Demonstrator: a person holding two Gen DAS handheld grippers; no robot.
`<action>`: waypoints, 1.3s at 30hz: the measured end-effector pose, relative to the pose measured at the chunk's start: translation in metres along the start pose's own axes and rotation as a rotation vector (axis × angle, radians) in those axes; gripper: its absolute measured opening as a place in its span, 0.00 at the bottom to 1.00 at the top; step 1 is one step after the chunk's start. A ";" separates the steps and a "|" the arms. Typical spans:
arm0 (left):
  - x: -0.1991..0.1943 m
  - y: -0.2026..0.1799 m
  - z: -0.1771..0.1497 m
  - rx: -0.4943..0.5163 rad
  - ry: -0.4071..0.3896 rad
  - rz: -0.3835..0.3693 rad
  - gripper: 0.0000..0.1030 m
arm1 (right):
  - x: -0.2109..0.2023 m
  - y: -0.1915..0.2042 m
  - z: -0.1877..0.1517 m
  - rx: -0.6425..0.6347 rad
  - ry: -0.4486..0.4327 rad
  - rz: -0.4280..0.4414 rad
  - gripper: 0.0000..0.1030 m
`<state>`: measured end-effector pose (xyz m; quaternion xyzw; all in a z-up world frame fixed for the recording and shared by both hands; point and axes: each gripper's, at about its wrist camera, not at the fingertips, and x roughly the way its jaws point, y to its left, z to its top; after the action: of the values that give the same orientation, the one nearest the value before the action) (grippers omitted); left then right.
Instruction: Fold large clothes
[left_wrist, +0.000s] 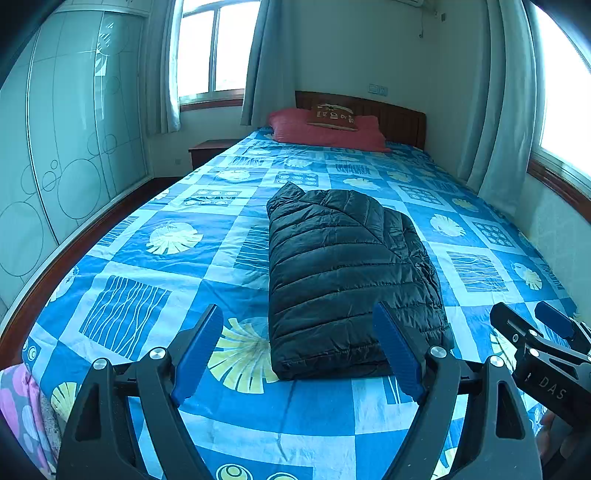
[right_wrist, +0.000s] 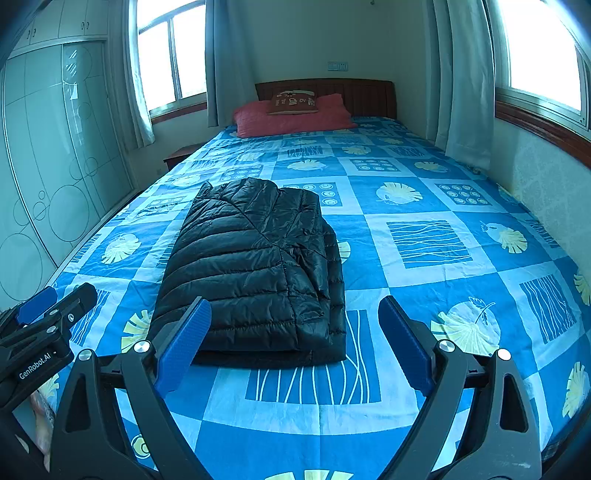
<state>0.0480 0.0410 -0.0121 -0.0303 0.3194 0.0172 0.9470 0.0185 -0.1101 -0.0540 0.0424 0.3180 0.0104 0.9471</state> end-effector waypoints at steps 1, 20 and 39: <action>0.000 0.000 0.000 0.000 0.000 -0.001 0.79 | 0.000 0.001 0.000 0.000 0.000 0.000 0.89; 0.001 -0.002 0.001 0.004 -0.020 0.011 0.80 | 0.000 0.006 0.001 -0.001 -0.004 0.004 0.89; 0.000 0.000 0.007 -0.003 -0.046 -0.013 0.81 | 0.004 0.015 0.001 -0.004 0.000 0.006 0.89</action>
<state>0.0519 0.0413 -0.0063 -0.0333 0.2974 0.0122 0.9541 0.0226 -0.0947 -0.0543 0.0416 0.3180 0.0136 0.9471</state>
